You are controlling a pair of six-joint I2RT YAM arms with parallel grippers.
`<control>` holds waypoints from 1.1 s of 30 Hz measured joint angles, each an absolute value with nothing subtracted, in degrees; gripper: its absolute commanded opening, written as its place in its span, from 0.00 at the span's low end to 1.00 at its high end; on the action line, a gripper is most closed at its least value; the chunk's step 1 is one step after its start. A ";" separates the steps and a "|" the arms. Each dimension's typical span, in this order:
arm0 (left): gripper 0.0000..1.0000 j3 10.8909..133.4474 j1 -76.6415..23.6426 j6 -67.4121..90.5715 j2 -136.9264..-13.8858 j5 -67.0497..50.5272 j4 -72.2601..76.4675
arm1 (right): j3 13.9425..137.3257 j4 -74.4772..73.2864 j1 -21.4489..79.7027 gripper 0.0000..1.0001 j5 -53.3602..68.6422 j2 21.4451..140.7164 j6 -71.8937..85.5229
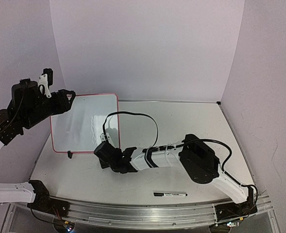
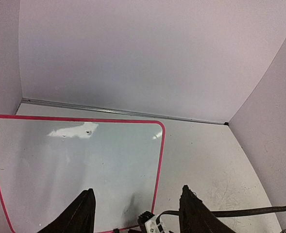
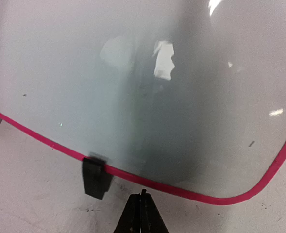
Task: Write a sentence on the whiteboard
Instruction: Move the whiteboard to the center of the board.
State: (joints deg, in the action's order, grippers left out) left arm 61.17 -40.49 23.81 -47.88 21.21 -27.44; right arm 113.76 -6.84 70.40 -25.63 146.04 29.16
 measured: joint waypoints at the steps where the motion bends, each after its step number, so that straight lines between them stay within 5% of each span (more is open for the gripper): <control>1: 0.60 61.17 -40.49 23.81 -48.19 21.18 -27.23 | 110.99 -6.10 69.85 0.00 -25.56 144.78 28.90; 8: 0.60 61.19 -40.49 23.67 -51.38 20.53 -25.03 | 92.74 -1.83 65.74 0.02 -23.65 134.90 27.71; 14: 0.60 61.19 -40.49 23.10 -53.45 20.12 -23.93 | 86.85 4.23 64.17 0.33 -15.82 131.07 23.97; 20: 0.61 61.73 -40.49 22.49 -53.55 19.72 -23.37 | 91.38 7.05 67.05 0.48 -10.05 132.50 22.87; 33: 0.62 61.82 -40.49 21.78 -49.08 19.73 -23.38 | 107.43 5.48 68.77 0.47 -9.75 144.74 25.56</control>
State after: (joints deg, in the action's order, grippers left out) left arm 61.82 -40.49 21.78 -49.08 19.73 -23.38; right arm 107.43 5.48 68.77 -9.75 144.74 25.56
